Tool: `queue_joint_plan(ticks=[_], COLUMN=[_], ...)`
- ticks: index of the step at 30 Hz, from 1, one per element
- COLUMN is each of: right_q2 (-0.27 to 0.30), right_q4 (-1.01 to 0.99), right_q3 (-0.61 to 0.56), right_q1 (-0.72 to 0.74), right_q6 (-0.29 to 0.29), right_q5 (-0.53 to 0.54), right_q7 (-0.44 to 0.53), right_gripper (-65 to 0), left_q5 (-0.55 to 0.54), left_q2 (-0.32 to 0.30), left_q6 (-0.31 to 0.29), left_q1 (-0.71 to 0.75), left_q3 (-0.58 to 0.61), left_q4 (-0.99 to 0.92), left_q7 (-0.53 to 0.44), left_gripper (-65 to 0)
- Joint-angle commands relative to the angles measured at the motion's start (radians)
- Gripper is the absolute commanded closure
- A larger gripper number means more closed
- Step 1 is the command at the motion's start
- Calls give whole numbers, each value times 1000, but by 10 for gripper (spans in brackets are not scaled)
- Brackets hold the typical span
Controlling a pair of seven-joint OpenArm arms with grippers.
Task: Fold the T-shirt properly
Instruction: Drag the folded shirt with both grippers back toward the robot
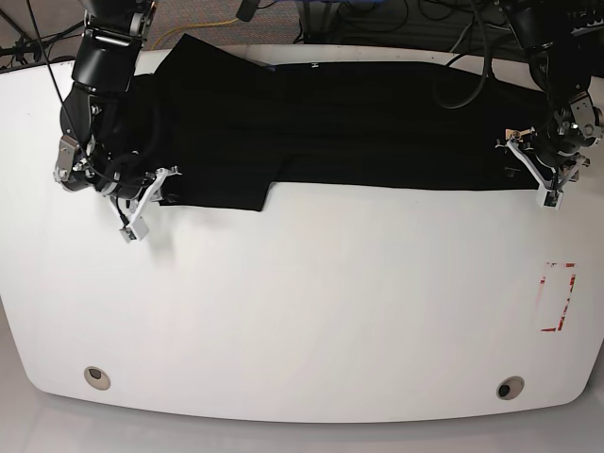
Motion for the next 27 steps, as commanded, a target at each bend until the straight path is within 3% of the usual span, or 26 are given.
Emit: queue_joint_plan(ticks=[1,7,13,16,22,27], right_q2=[9,9,-38,-45,-37,-37], right_q4=[51,240,473,550,576,573], right_q3=[3,12,123,198,270,282], right_q1=[29,-19,-114,-185,-347,-444], right_q6=[6,6,6,6,6,6], right_q5=[22,26,55,144,364,418], right_q7=[16,13,-122,-182,-202,-201], right_gripper=[0,0,0,0,0,0], left_q5=[9,9,9,9,11,9], left_q2=[-16,-16,-14,-14,-16,-31], left_q6=[1,1,1,1,1,1], left_q1=[-8,-12,-12,-12,-12,-15], left_q3=[0,0,2,2,2,2], left_q4=[9,9,8,8,-17,-64], left_q7=[0,-2,-2,-2,-2,-2], left_gripper=[-415,-415,-415,-415,-415,-415])
